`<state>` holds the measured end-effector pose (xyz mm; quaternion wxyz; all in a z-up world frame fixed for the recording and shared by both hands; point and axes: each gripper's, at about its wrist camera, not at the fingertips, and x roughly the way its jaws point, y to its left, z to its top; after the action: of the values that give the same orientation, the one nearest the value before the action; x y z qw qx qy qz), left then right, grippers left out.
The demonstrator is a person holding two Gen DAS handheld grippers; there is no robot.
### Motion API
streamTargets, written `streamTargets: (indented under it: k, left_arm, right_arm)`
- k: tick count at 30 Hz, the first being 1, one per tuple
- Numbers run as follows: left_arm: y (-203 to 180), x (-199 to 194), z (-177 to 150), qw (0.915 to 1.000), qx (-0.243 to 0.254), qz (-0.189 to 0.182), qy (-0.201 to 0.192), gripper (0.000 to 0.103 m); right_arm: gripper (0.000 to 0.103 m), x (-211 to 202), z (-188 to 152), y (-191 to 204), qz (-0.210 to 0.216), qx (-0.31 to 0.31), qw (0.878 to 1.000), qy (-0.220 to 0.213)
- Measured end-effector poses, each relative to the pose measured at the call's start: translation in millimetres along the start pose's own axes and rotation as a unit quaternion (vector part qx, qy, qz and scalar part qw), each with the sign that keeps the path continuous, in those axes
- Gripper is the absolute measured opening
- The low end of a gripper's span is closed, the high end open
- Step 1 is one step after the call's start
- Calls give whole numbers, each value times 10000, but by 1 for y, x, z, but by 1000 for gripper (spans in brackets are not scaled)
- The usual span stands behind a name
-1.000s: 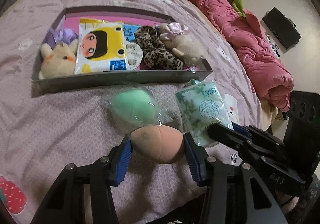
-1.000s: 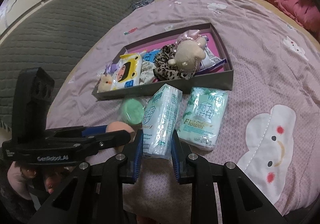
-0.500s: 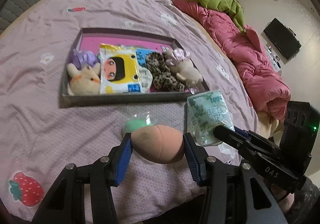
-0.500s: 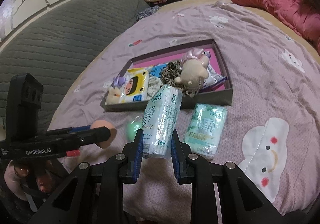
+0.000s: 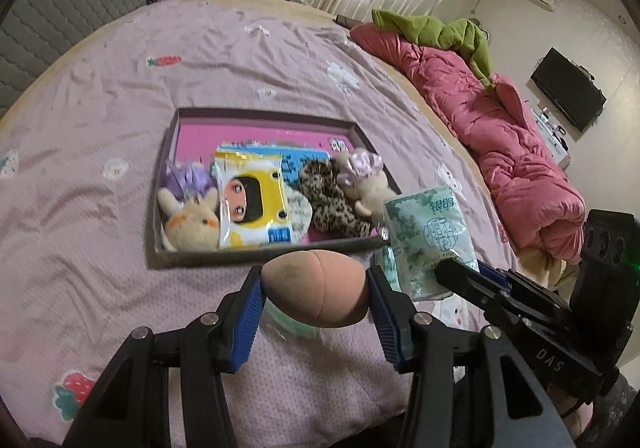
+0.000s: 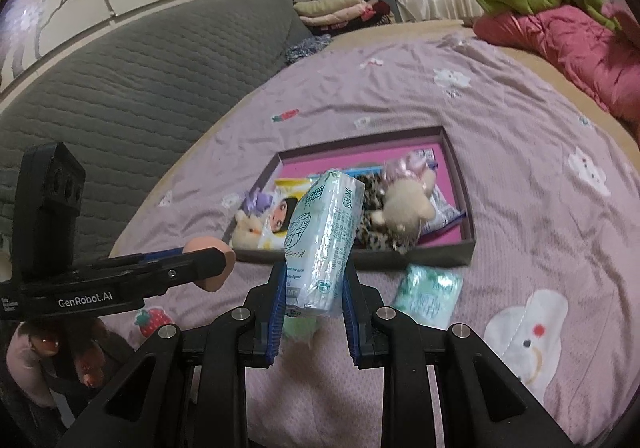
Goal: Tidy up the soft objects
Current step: 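Carry the peach sponge and white tissue pack into the tray with both tools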
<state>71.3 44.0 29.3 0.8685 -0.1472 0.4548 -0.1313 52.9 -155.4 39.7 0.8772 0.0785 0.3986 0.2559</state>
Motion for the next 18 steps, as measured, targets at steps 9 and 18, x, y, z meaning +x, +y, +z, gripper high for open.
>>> streamTargets:
  k: [9, 18]
  left_arm:
    - [0, -7, 10, 9991, 59, 363, -193, 51]
    - [4, -4, 12, 9987, 40, 473, -188, 51]
  right_arm:
    - [26, 0, 10, 1, -98, -21, 9999, -70]
    - [26, 2, 15, 0, -164, -30, 9998, -107]
